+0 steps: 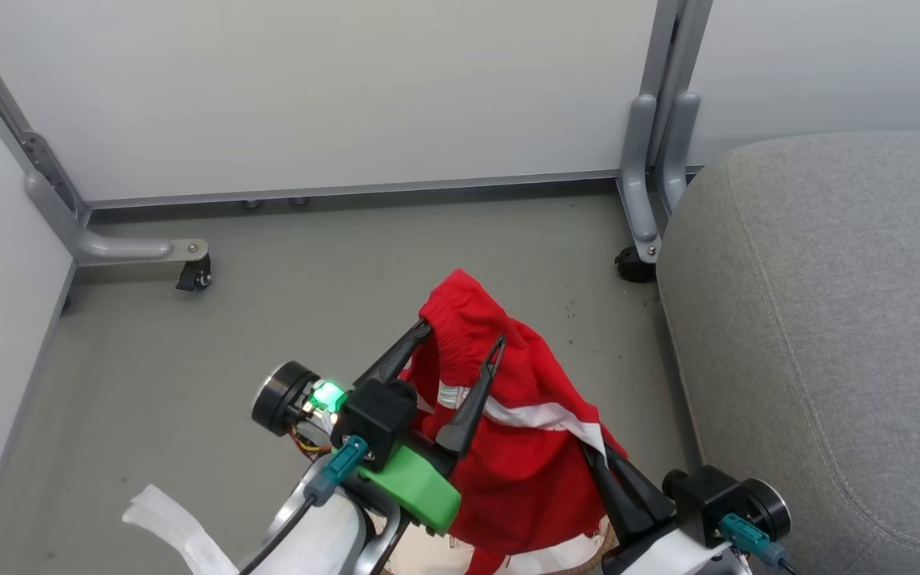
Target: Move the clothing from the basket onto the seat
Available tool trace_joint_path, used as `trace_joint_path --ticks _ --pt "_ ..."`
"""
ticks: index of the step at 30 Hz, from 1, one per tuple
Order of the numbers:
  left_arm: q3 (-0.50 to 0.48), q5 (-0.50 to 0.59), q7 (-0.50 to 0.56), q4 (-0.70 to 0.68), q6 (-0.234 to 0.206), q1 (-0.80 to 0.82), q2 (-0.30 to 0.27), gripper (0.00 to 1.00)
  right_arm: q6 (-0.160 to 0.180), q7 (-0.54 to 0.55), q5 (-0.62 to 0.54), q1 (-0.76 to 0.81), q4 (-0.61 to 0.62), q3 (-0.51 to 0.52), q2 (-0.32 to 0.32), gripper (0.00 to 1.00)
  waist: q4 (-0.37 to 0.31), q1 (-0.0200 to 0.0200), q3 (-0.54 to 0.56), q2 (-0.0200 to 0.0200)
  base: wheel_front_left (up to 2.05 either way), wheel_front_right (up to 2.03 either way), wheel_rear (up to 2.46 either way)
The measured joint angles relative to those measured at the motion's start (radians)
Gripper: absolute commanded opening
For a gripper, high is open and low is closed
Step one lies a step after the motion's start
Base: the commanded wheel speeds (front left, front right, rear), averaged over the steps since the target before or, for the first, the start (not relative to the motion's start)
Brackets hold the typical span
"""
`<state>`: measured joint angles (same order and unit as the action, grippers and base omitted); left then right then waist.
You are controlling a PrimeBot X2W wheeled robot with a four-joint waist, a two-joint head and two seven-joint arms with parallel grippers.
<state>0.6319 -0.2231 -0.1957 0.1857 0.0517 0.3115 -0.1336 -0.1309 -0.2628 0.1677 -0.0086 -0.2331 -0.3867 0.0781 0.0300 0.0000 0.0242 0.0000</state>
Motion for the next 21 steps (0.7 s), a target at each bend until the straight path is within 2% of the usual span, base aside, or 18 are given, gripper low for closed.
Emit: trace_joint_path --ticks 11,21 --pt "0.005 -0.004 0.019 0.015 -0.013 -0.014 -0.02 1.0 0.0 0.0 0.002 0.005 0.012 0.019 -0.002 0.0 0.002 0.0 0.004 0.0 0.0 0.0 0.0" --pt "0.01 -0.012 0.02 0.012 -0.026 -0.021 -0.033 1.0 0.0 0.0 -0.024 0.01 0.026 0.109 -0.012 0.0 -0.004 0.0 0.006 0.0 0.0 0.0 0.0"
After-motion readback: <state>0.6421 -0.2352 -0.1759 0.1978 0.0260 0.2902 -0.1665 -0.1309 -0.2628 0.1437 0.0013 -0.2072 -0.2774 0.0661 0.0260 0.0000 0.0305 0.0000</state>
